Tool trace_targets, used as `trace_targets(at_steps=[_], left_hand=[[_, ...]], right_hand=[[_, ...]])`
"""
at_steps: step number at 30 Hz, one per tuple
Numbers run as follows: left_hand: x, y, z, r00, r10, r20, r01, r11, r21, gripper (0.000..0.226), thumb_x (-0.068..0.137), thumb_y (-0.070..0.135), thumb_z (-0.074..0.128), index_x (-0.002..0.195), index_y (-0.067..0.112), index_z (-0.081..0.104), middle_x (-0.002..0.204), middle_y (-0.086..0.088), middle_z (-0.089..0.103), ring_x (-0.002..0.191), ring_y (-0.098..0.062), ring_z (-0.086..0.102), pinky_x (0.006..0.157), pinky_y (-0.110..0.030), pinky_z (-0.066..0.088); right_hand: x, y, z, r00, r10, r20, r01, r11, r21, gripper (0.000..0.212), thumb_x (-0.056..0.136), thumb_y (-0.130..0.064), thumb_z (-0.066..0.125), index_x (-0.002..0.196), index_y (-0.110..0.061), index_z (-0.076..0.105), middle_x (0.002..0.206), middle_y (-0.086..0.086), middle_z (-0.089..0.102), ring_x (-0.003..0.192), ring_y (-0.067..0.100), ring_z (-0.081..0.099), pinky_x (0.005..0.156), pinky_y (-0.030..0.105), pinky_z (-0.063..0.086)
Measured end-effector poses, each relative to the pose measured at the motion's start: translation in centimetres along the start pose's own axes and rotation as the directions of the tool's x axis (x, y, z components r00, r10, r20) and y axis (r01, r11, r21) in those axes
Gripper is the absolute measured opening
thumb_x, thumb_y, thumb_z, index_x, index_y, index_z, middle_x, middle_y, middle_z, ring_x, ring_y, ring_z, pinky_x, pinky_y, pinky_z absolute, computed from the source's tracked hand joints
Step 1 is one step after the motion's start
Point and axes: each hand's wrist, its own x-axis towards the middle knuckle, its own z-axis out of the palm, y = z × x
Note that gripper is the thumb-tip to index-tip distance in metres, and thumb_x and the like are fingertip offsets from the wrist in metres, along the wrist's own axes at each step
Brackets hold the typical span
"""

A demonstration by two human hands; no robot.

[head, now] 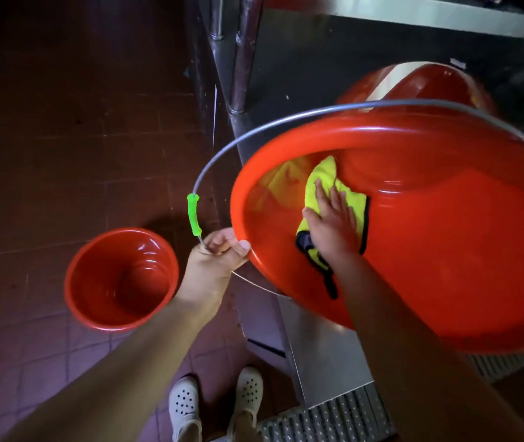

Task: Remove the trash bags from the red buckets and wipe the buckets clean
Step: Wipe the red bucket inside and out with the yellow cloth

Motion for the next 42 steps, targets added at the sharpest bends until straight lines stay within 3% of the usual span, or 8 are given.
trace_targets(at_steps=[3, 10, 19, 26, 30, 34, 37, 42], left_hand=[[0.1, 0.4, 0.1, 0.999, 0.039, 0.038, -0.039, 0.999, 0.002, 0.015, 0.082, -0.006, 0.059, 0.075, 0.008, 0.055, 0.073, 0.004, 0.068, 0.076, -0.011, 0.066, 0.077, -0.028, 0.056], [0.7, 1.6, 0.2, 0.992, 0.113, 0.050, -0.119, 0.985, 0.125, 0.026, 0.079, -0.004, 0.066, 0.071, 0.021, 0.064, 0.069, 0.011, 0.067, 0.071, -0.005, 0.062, 0.074, -0.022, 0.051], [3.1, 8.0, 1.1, 0.910, 0.046, 0.413, -0.212, 0.906, 0.367, 0.020, 0.080, -0.011, 0.059, 0.083, 0.007, 0.051, 0.076, 0.002, 0.058, 0.072, -0.004, 0.056, 0.074, -0.014, 0.048], [2.2, 3.5, 0.6, 0.986, -0.066, 0.151, 0.010, 0.938, 0.347, 0.071, 0.076, 0.014, 0.071, 0.132, 0.015, 0.027, 0.118, 0.002, 0.054, 0.114, -0.019, 0.055, 0.103, -0.040, 0.043], [1.1, -0.2, 1.7, 0.993, -0.026, 0.116, -0.026, 0.906, 0.423, 0.040, 0.093, 0.007, 0.052, 0.120, 0.022, 0.027, 0.104, 0.015, 0.045, 0.109, -0.013, 0.052, 0.106, -0.049, 0.039], [0.7, -0.1, 2.0, 0.993, 0.052, 0.106, -0.096, 0.883, 0.459, 0.035, 0.093, 0.005, 0.052, 0.121, 0.012, 0.030, 0.097, 0.018, 0.041, 0.092, 0.001, 0.049, 0.099, -0.029, 0.044], [0.2, 0.3, 2.3, 0.983, 0.143, 0.112, -0.182, 0.805, 0.565, 0.031, 0.092, 0.003, 0.053, 0.112, 0.008, 0.030, 0.090, 0.015, 0.038, 0.083, 0.004, 0.045, 0.073, 0.001, 0.037], [0.5, 2.0, 2.4, 0.963, 0.206, 0.171, -0.268, 0.760, 0.593, 0.028, 0.092, 0.004, 0.053, 0.105, 0.007, 0.029, 0.084, 0.011, 0.042, 0.074, 0.006, 0.048, 0.064, 0.001, 0.037]], right_hand=[[-5.9, -2.4, 1.4, 0.984, -0.154, -0.091, 0.160, 0.985, 0.060, 0.070, 0.082, -0.052, 0.031, 0.147, -0.025, 0.027, 0.150, 0.015, 0.031, 0.140, 0.033, 0.025, 0.111, 0.043, 0.022], [-8.1, -1.3, 0.8, 0.951, -0.308, -0.004, 0.306, 0.942, 0.135, 0.065, 0.083, -0.047, 0.027, 0.144, -0.037, 0.008, 0.156, 0.005, 0.018, 0.145, 0.019, 0.010, 0.117, 0.036, 0.011], [2.8, 4.8, -3.0, 0.979, 0.071, 0.192, -0.059, 0.996, -0.070, 0.060, 0.096, -0.038, 0.037, 0.147, -0.043, 0.006, 0.159, -0.006, 0.000, 0.145, 0.013, -0.002, 0.116, 0.034, 0.001], [3.4, 4.1, -2.5, 0.970, 0.131, 0.206, -0.114, 0.989, -0.091, 0.062, 0.094, -0.045, 0.032, 0.147, -0.044, 0.001, 0.159, -0.007, -0.003, 0.145, 0.016, -0.008, 0.117, 0.037, -0.003], [0.7, 2.2, -1.4, 0.987, 0.054, 0.150, -0.048, 0.998, -0.043, 0.065, 0.094, -0.043, 0.040, 0.149, -0.039, 0.005, 0.159, 0.001, 0.004, 0.146, 0.021, -0.002, 0.115, 0.037, 0.000], [-6.3, -0.3, 0.7, 0.977, -0.210, 0.018, 0.211, 0.977, -0.033, 0.071, 0.081, -0.051, 0.034, 0.148, -0.032, 0.021, 0.153, 0.010, 0.028, 0.143, 0.031, 0.018, 0.113, 0.042, 0.017], [-10.6, -1.0, 1.9, 0.948, -0.316, -0.043, 0.315, 0.948, -0.039, 0.068, 0.080, -0.045, 0.038, 0.145, -0.030, 0.030, 0.148, 0.011, 0.038, 0.139, 0.032, 0.028, 0.109, 0.044, 0.026], [-8.3, 0.5, 1.0, 0.934, -0.356, -0.035, 0.358, 0.928, 0.099, 0.064, 0.082, -0.041, 0.038, 0.145, -0.032, 0.028, 0.152, 0.007, 0.031, 0.143, 0.027, 0.019, 0.113, 0.038, 0.019]])
